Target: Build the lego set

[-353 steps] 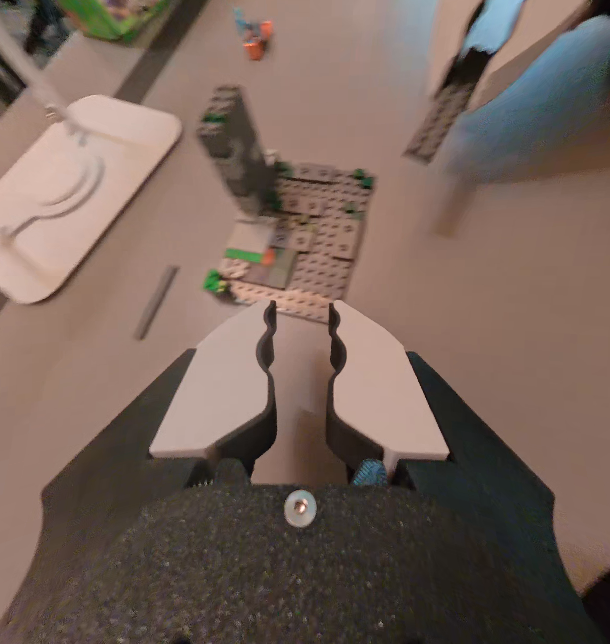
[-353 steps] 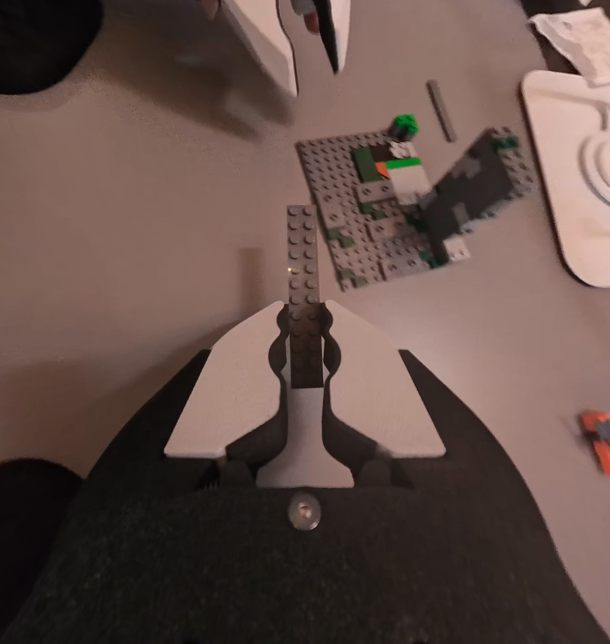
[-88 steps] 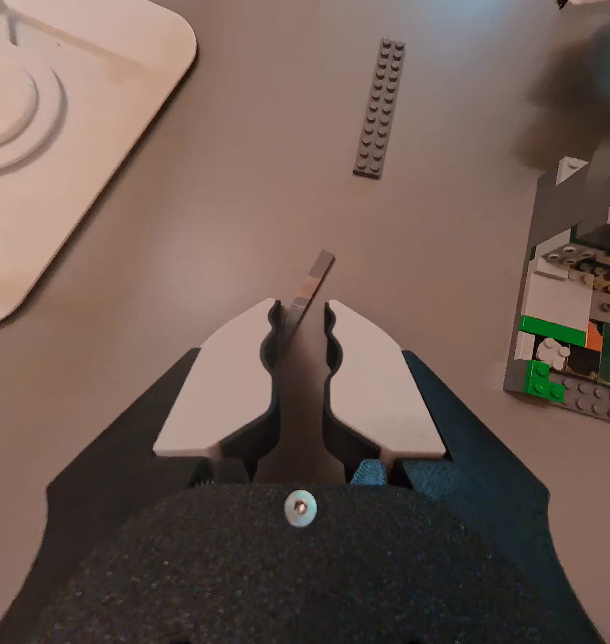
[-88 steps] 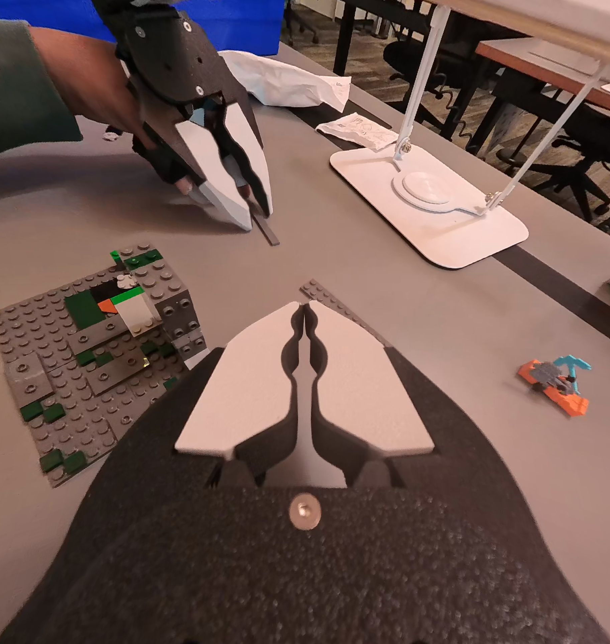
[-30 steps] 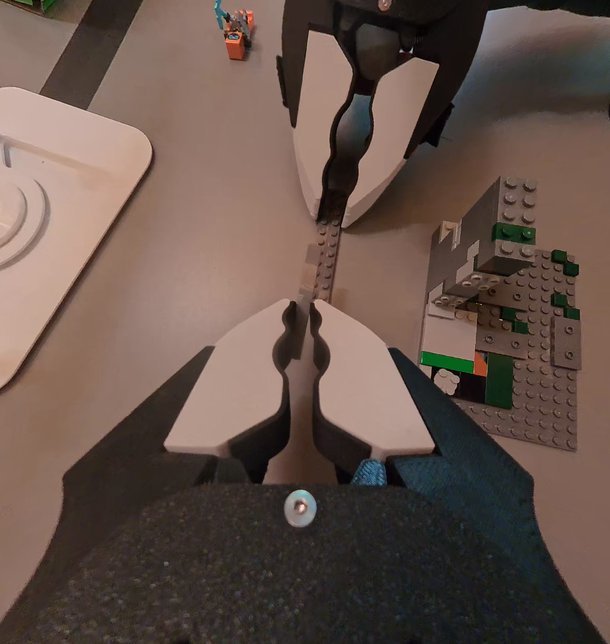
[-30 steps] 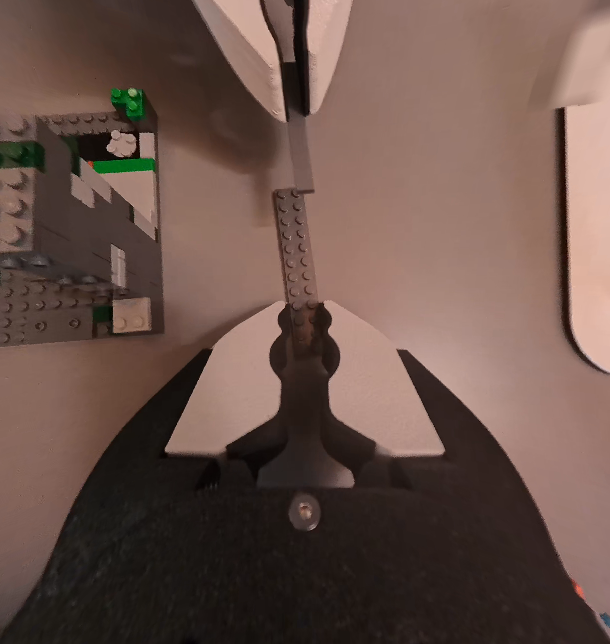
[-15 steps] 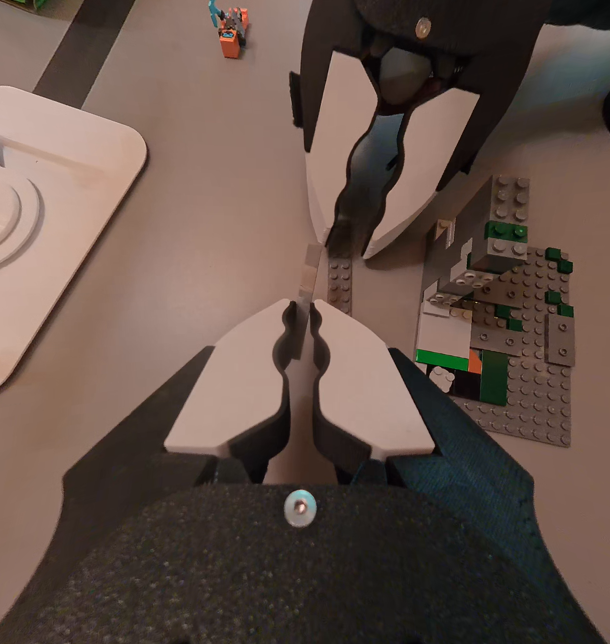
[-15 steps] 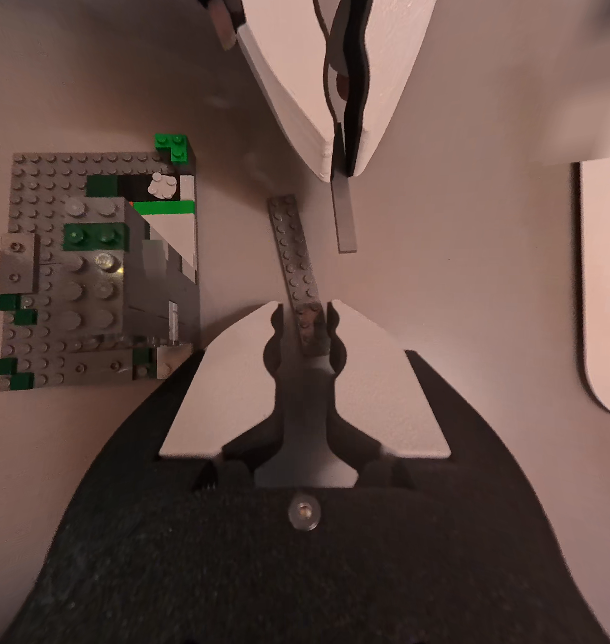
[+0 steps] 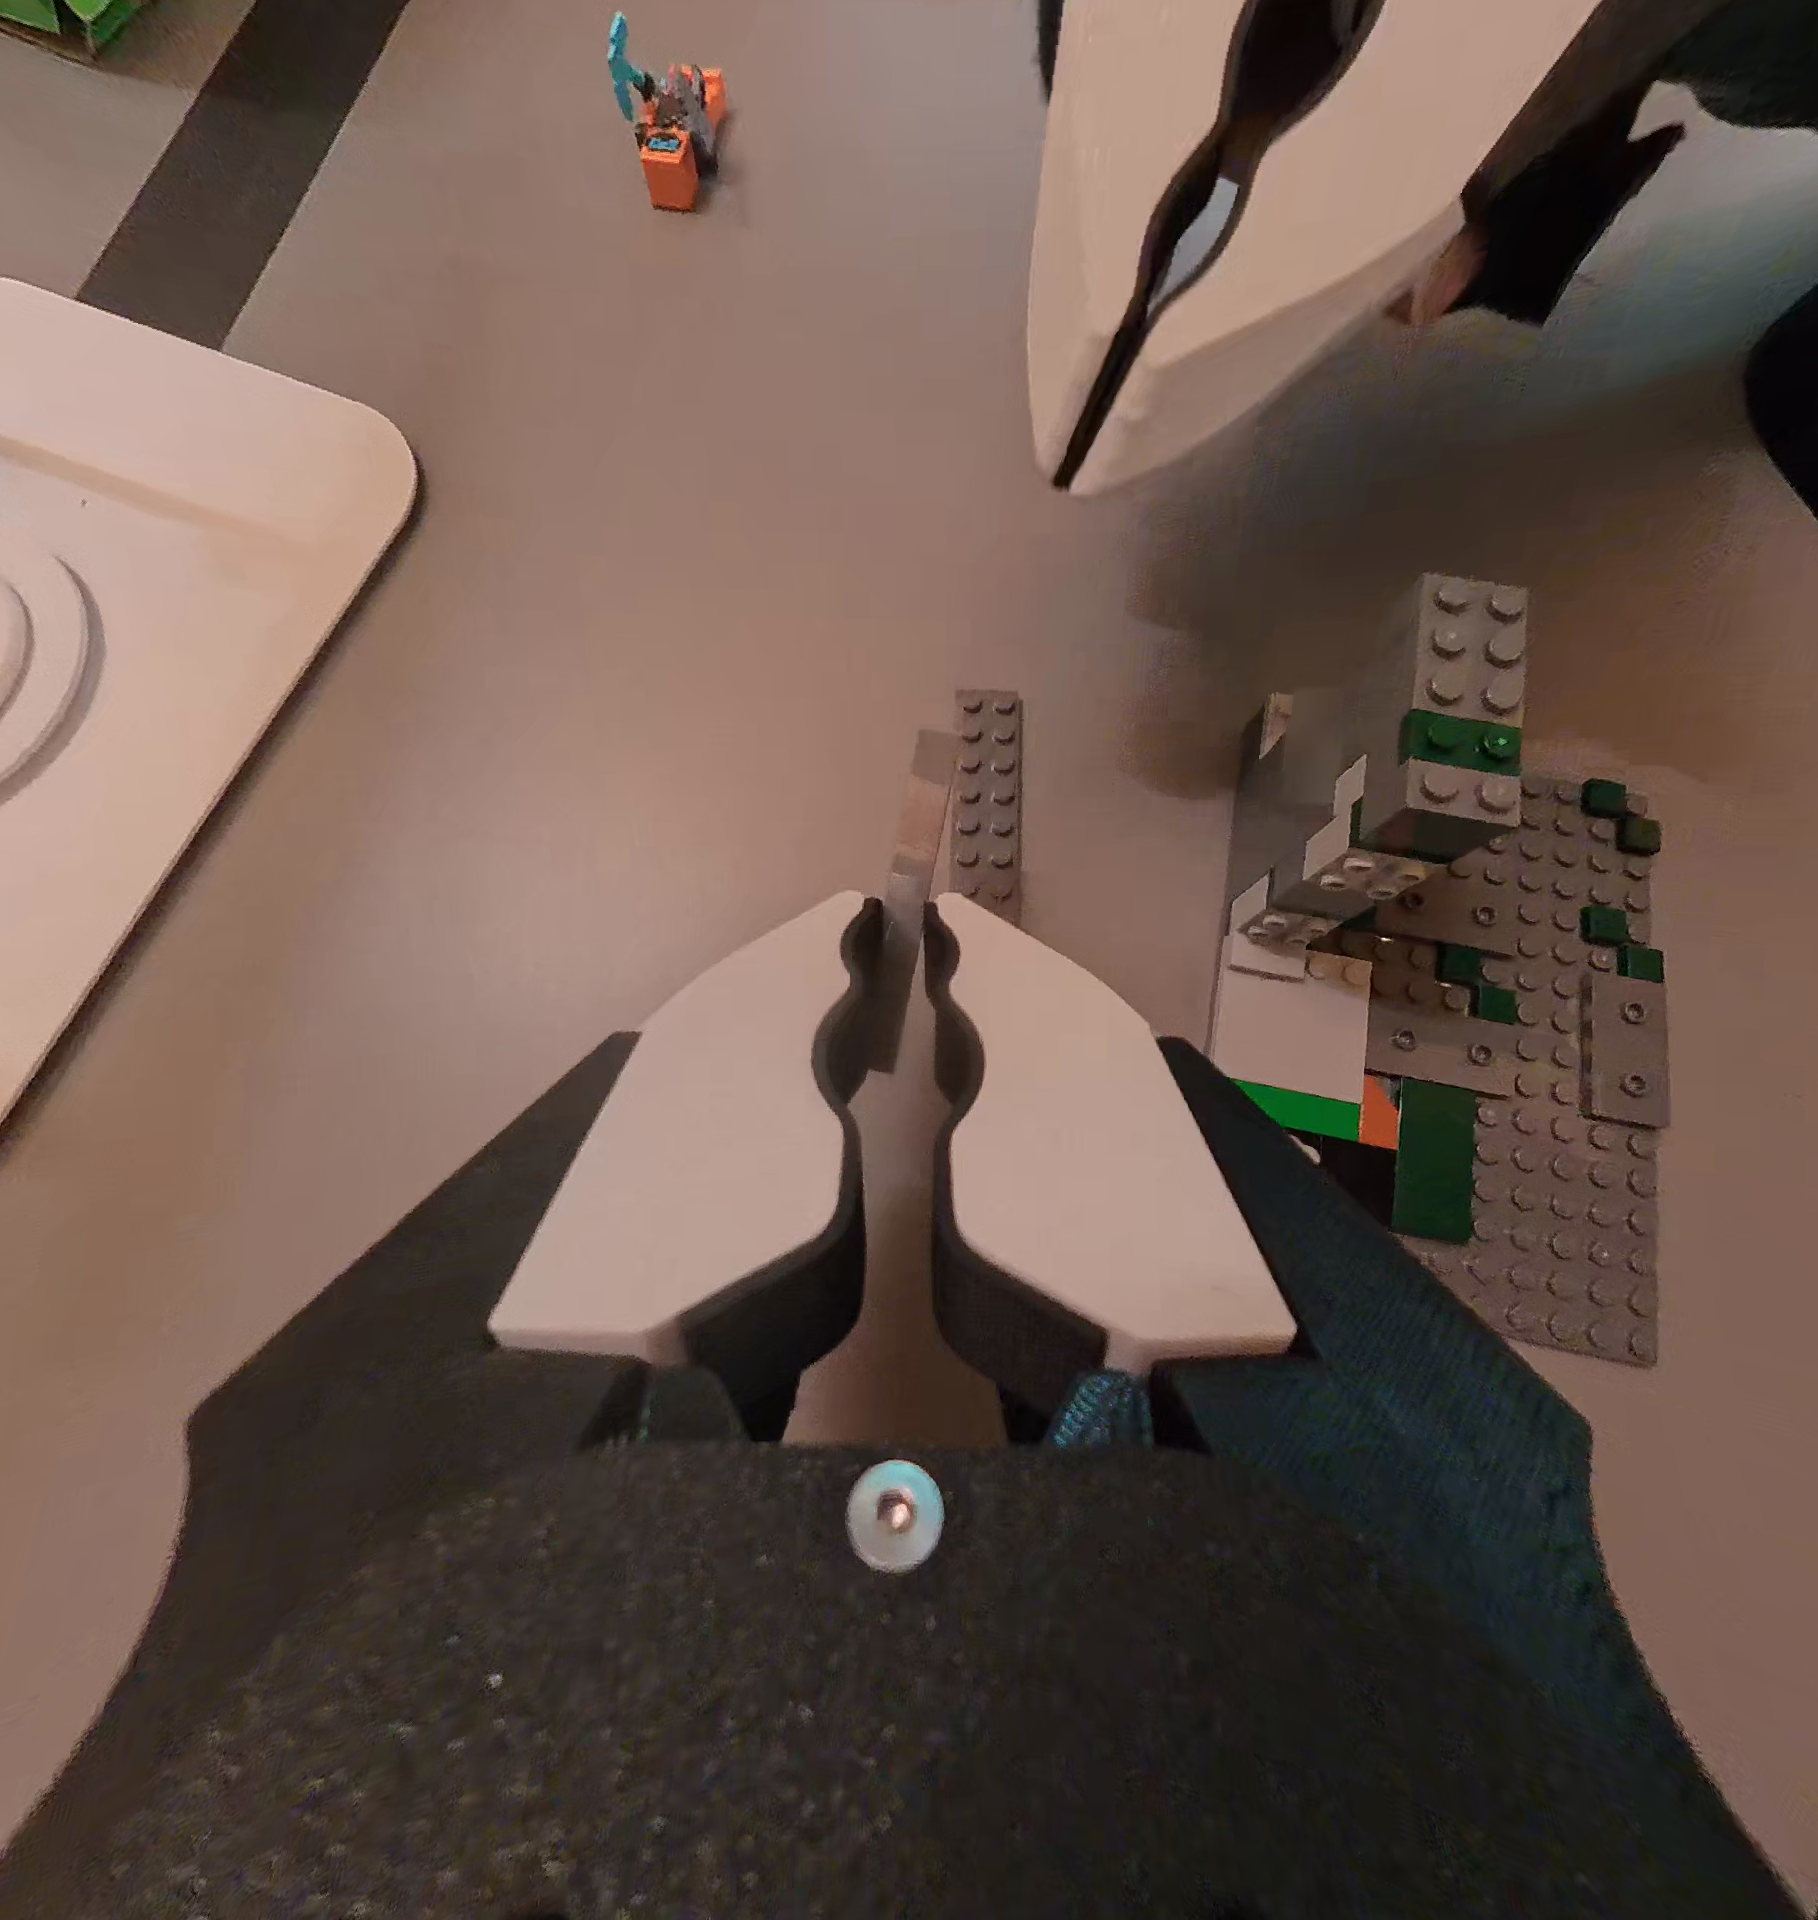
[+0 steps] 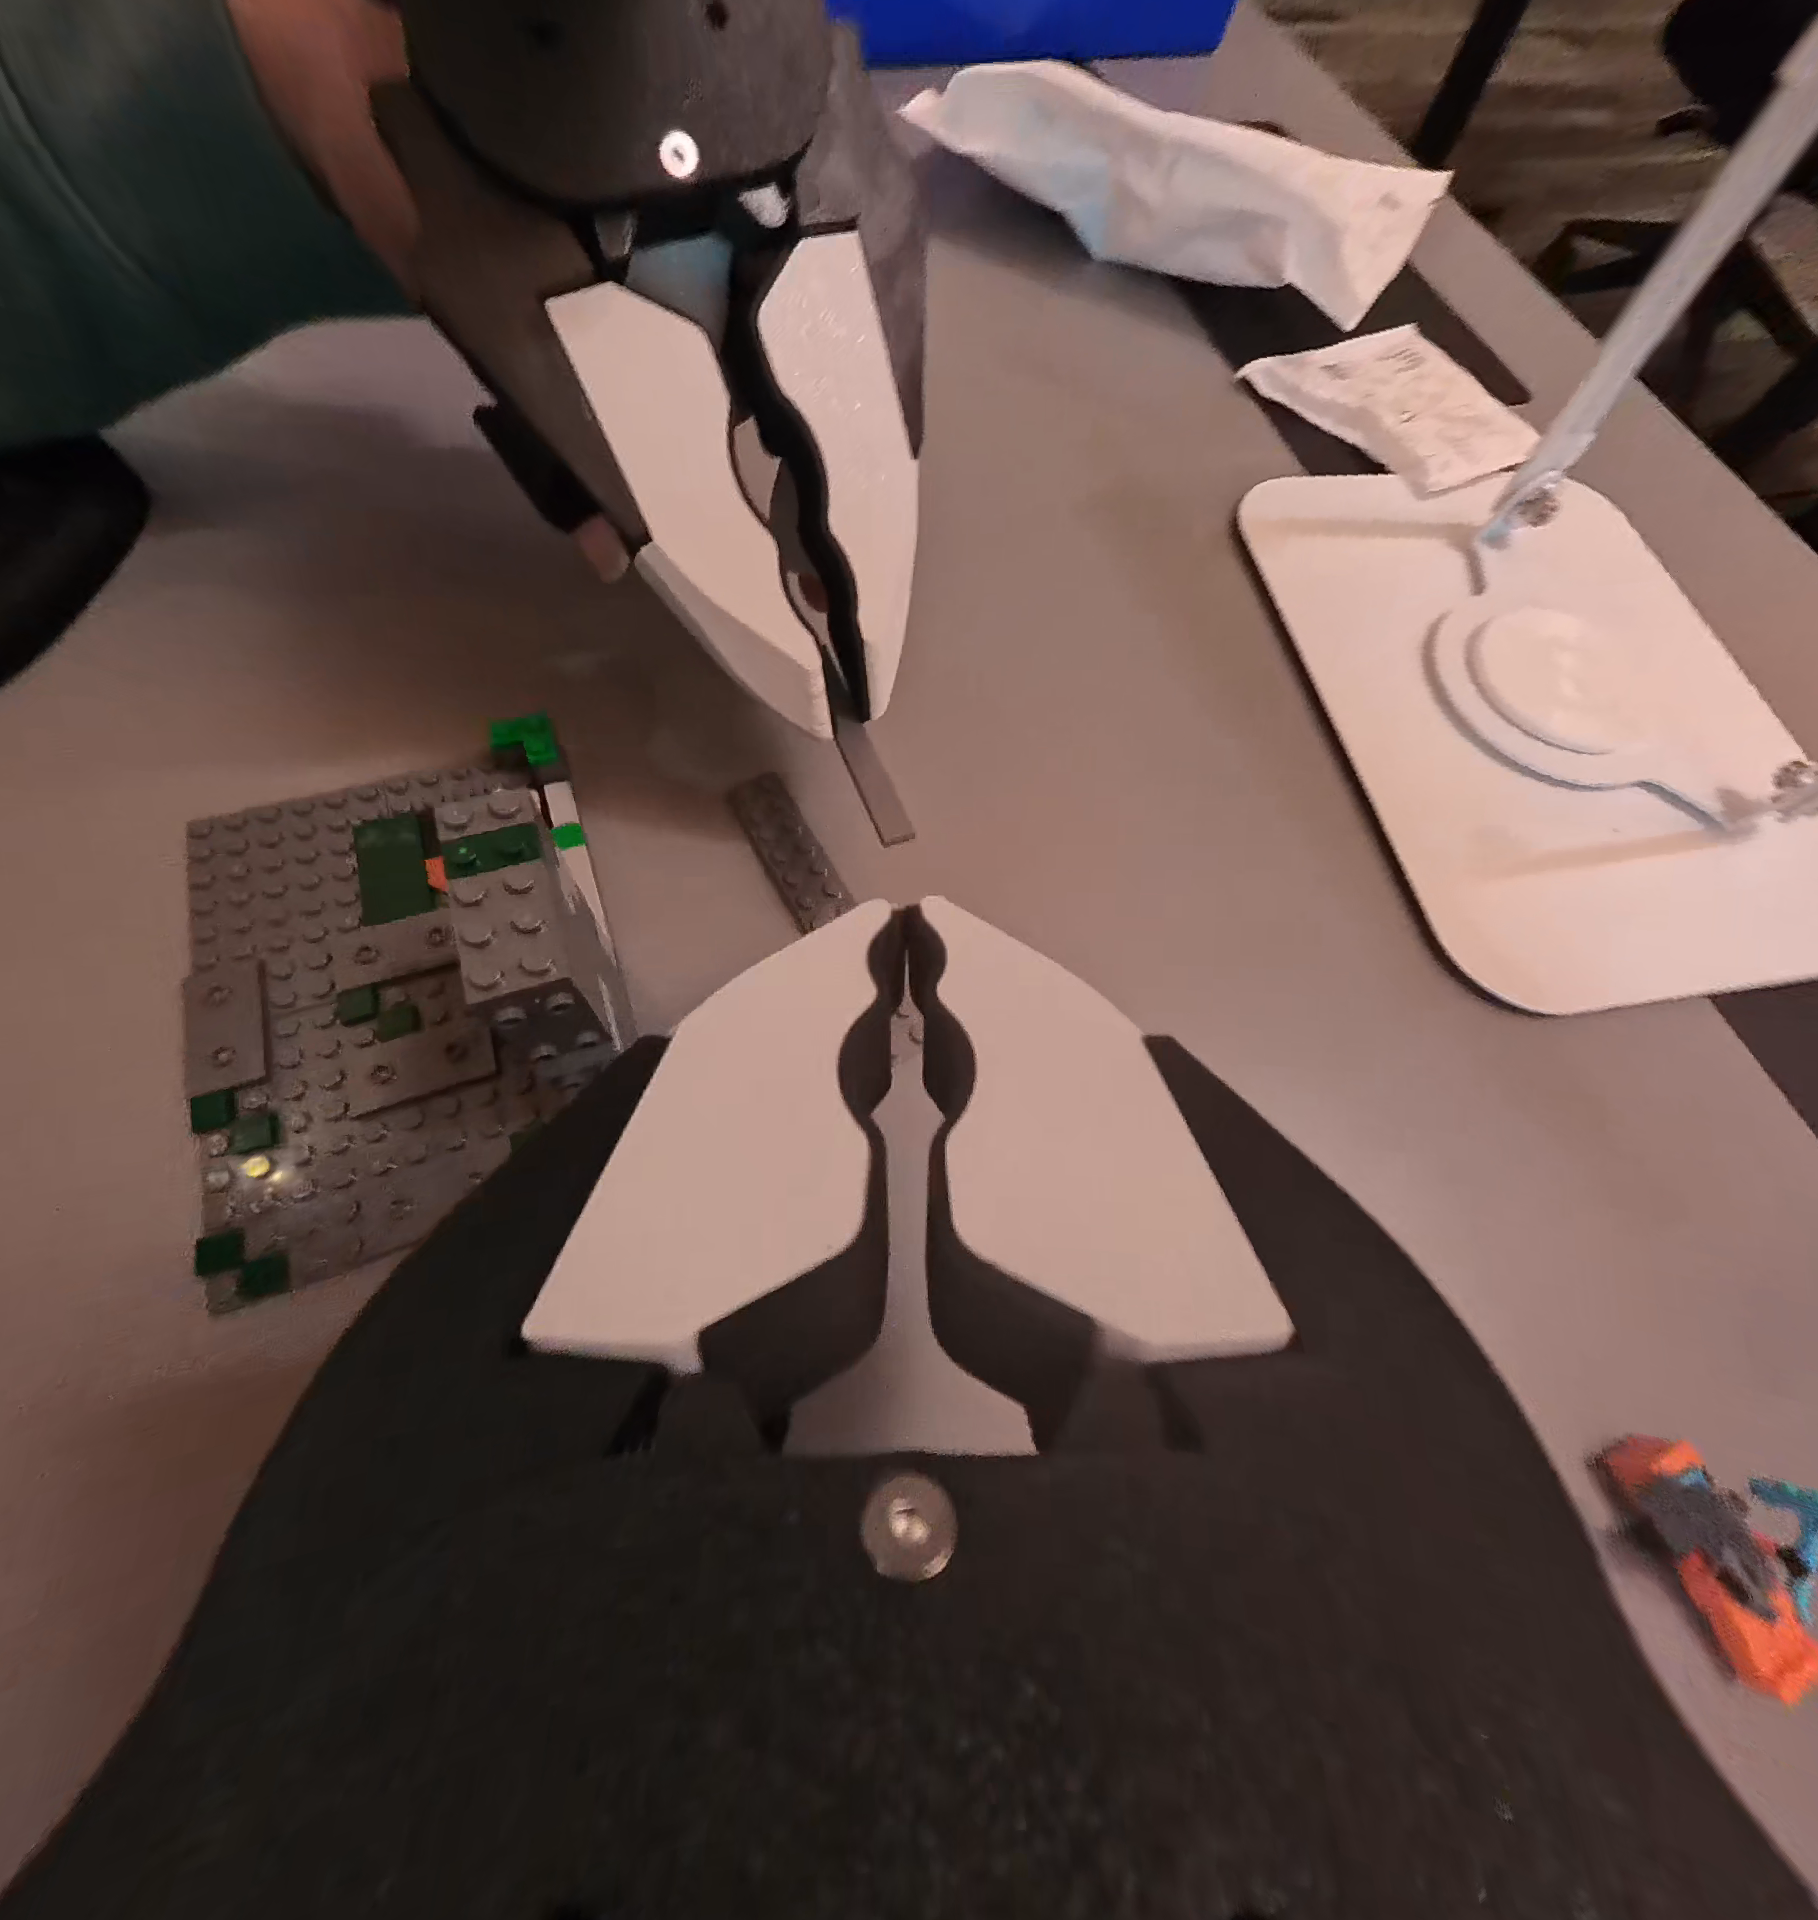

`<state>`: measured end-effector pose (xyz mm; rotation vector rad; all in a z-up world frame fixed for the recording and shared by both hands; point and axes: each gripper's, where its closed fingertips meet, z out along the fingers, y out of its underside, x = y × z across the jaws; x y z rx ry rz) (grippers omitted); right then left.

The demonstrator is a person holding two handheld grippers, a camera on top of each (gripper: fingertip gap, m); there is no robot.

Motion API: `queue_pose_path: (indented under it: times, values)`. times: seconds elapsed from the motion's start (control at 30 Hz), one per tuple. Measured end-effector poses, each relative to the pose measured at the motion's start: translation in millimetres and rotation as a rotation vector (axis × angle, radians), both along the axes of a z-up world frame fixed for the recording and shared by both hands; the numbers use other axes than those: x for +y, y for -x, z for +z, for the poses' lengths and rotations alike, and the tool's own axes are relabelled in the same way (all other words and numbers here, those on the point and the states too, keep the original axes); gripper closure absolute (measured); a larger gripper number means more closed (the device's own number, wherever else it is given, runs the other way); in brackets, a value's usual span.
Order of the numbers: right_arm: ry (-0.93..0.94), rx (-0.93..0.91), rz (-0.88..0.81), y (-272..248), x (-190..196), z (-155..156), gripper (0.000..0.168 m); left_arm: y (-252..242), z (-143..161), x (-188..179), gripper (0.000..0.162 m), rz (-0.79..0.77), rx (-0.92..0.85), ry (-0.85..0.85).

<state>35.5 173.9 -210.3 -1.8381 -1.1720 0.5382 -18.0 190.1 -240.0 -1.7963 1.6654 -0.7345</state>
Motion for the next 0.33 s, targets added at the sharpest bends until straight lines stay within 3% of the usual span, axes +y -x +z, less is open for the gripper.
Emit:
queue_pose_path:
  times: [0.03, 0.33]
  values:
    - [0.002, 0.017, -0.025, -4, 0, 2, 0.168, -1, 0, 0, 0.155, 0.003, -0.002, 0.000]
    - [-0.027, 0.085, -0.129, -23, -1, 5, 0.168, -8, -7, -4, 0.155, 0.019, 0.001, 0.035]
